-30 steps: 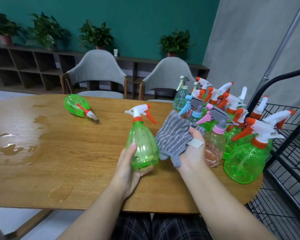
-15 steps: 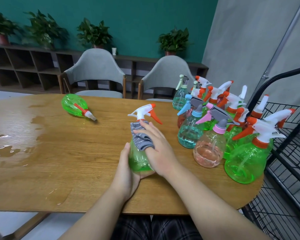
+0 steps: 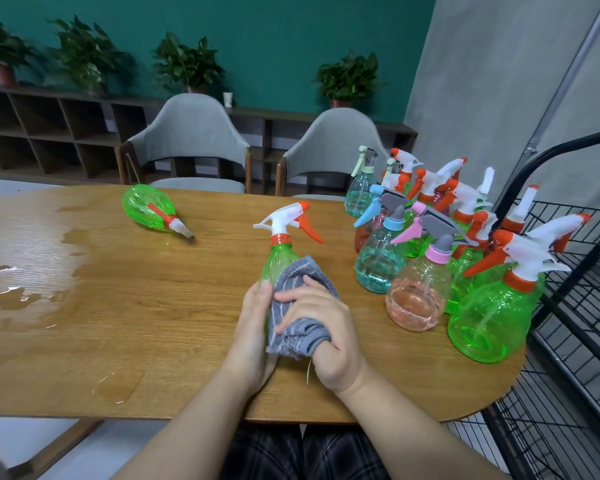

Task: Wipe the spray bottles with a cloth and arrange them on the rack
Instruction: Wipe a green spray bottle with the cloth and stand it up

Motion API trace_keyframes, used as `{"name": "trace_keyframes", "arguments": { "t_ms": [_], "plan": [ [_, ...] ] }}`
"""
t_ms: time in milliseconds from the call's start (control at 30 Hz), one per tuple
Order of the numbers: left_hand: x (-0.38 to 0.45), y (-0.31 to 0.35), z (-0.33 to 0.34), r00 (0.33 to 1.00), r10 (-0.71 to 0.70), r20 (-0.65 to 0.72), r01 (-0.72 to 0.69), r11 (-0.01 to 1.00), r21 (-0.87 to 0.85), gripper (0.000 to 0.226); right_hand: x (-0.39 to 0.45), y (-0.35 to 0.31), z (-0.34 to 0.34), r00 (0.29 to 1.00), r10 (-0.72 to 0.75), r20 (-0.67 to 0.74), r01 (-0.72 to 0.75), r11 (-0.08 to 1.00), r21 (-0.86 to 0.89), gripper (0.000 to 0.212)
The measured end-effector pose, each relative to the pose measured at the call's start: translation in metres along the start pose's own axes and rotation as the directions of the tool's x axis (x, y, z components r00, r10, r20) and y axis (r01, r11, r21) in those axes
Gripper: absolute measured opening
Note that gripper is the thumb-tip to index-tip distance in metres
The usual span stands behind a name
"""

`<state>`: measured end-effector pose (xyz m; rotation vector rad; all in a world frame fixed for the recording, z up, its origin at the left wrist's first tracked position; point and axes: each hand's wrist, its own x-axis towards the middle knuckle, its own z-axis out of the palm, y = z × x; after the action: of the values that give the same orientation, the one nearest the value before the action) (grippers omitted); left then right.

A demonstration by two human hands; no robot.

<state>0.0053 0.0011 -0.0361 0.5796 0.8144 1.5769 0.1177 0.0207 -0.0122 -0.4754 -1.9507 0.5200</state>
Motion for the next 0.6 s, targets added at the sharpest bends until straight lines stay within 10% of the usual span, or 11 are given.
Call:
{"name": "trace_keyframes", "arguments": {
  "t_ms": [133,267,367,467,600],
  "plan": [
    [0.0,-0.004,0.002,0.999,0.045,0.009,-0.046,0.998,0.036,0.057,0.004,-0.007,-0.015,0.977,0.191,-0.095,-0.154,0.94,0.304,0.032],
    [-0.002,-0.003,0.002,0.999,0.043,0.014,-0.044,0.997,0.065,0.053,0.032,-0.018,-0.036,0.555,0.802,-0.222,-0.299,0.441,0.847,0.023],
    [0.0,-0.003,-0.001,0.998,0.057,0.017,-0.058,0.996,0.063,0.049,0.05,-0.016,-0.044,0.382,0.886,-0.262,-0.148,0.338,0.929,0.022],
    [0.0,-0.002,0.0,0.998,0.048,0.027,-0.051,0.995,0.081,0.052,0.05,-0.013,-0.033,0.448,0.831,-0.331,-0.256,0.474,0.843,0.019],
    [0.0,-0.003,0.003,0.998,0.038,0.049,-0.042,0.996,0.082,0.043,0.043,-0.016,-0.009,0.732,0.637,-0.241,-0.498,0.743,0.448,0.021]
  ]
}}
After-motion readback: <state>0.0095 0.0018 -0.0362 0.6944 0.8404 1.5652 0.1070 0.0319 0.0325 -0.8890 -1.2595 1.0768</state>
